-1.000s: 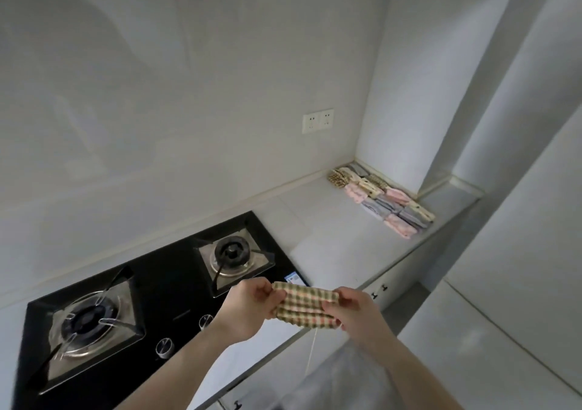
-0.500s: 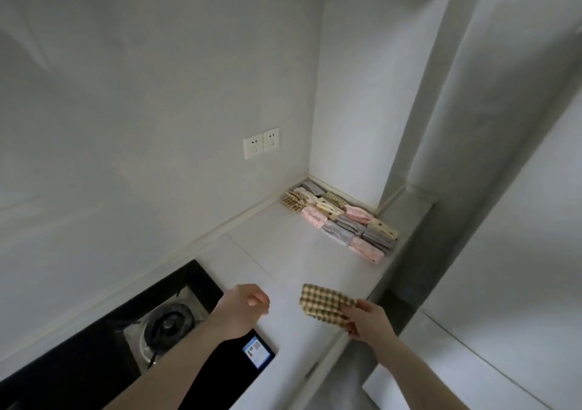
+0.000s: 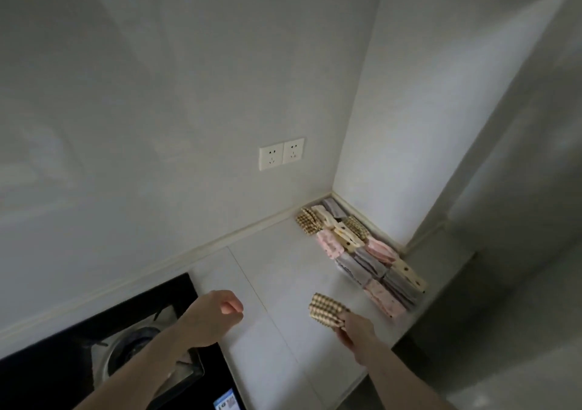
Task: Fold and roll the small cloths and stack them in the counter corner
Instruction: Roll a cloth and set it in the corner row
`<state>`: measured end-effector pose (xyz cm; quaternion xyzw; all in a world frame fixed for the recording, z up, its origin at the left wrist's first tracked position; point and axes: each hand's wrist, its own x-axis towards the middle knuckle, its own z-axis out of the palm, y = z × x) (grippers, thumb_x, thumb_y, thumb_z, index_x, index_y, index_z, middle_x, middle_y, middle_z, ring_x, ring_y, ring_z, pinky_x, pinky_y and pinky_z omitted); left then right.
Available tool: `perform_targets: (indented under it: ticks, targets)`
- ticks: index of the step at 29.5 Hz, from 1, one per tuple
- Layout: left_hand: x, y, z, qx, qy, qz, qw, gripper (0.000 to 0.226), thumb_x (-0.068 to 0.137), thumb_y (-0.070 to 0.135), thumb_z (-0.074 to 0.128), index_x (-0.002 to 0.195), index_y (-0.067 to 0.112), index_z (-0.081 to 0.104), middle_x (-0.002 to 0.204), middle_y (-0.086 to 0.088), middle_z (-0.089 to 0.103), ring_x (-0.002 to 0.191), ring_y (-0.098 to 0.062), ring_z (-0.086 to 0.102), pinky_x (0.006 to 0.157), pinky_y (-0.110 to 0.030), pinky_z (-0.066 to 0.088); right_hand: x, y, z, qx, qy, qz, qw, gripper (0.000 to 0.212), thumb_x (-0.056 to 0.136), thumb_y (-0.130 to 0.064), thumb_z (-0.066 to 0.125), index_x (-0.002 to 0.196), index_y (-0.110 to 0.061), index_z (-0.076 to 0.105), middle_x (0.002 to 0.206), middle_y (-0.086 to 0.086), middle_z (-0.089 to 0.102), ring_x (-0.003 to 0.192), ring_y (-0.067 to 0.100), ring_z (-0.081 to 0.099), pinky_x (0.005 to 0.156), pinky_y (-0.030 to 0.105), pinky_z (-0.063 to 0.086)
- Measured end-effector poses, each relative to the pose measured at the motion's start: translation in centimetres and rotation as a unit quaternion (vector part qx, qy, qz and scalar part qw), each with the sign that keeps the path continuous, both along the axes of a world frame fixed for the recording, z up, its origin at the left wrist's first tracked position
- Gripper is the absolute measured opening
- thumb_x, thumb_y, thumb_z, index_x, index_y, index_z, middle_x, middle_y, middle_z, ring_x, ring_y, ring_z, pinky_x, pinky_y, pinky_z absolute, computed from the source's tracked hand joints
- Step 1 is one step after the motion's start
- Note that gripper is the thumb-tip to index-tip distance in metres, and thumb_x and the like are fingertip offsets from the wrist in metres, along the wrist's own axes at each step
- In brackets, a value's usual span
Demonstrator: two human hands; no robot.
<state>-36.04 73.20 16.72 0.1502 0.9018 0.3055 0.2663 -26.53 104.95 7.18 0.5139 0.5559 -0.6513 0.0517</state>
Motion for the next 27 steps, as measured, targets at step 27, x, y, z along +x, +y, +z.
perform_targets:
  ticks: [27]
  targets:
    - [-3.5, 7.9, -4.6, -0.062, -0.03, 0.204, 0.976, 0.015, 0.093, 0.038, 0.063, 0.107, 0.034, 0.069, 0.104, 0.017, 0.068, 0.098, 0.0, 0.064, 0.095, -0.022, 0.052, -26.3, 7.9, -6.8, -0.148, -0.01, 0.209, 0.967, 0.038, 0.048, -0.013, 0.081, 0.083, -0.012, 0.064, 0.049, -0.001, 0.067, 0.054, 0.018, 0.069, 0.051, 0.028, 0.056]
